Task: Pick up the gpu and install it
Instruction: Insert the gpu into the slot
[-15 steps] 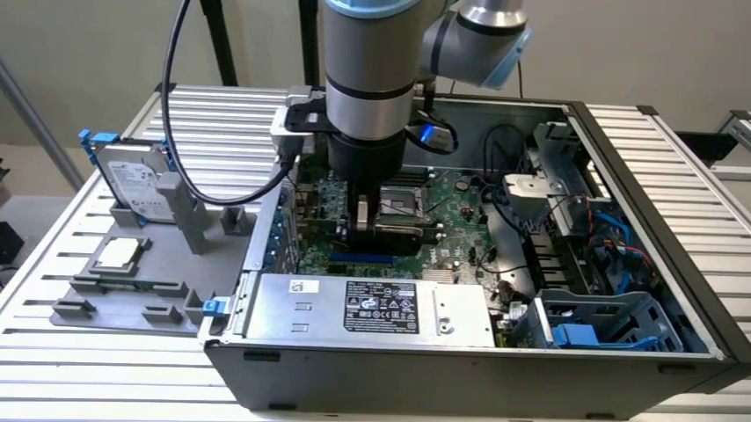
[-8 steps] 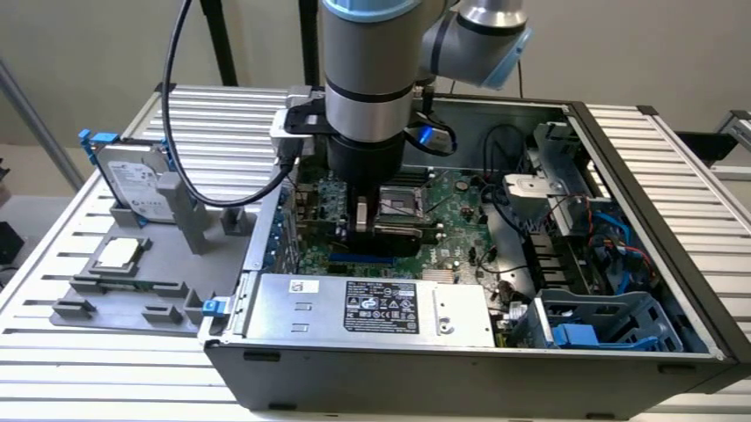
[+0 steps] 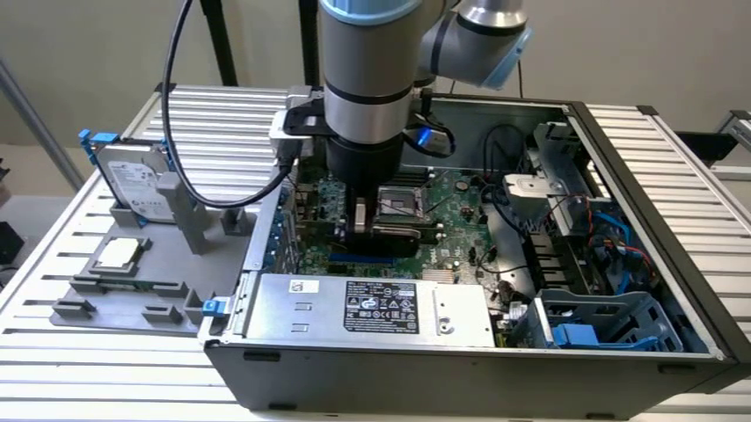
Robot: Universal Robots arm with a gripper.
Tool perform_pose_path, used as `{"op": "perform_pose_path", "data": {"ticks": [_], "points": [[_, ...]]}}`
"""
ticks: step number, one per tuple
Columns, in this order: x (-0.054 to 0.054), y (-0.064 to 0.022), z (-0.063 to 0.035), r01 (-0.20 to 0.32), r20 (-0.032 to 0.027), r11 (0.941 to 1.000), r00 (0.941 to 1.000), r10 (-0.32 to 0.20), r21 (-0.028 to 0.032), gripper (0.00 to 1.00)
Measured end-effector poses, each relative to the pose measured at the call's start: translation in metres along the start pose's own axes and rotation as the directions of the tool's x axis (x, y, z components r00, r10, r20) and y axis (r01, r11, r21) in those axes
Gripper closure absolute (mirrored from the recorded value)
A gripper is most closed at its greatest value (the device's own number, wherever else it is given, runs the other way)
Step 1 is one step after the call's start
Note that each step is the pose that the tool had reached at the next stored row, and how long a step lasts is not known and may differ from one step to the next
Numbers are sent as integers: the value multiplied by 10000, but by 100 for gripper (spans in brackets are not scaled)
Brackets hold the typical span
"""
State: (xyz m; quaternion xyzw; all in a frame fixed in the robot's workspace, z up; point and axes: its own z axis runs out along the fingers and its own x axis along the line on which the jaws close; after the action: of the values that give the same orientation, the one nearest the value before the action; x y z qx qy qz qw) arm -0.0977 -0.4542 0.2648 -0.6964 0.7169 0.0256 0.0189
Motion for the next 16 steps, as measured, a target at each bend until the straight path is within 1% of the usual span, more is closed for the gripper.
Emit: {"op": "perform_pose_path", "data": {"ticks": [4, 12, 16], "points": [[-7, 6, 12, -1, 1, 10000, 10000, 1, -21, 100], [-20, 8, 43, -1, -2, 10000, 10000, 1, -24, 100], [-20, 9, 61, -3, -23, 10000, 10000, 2, -27, 100]]}}
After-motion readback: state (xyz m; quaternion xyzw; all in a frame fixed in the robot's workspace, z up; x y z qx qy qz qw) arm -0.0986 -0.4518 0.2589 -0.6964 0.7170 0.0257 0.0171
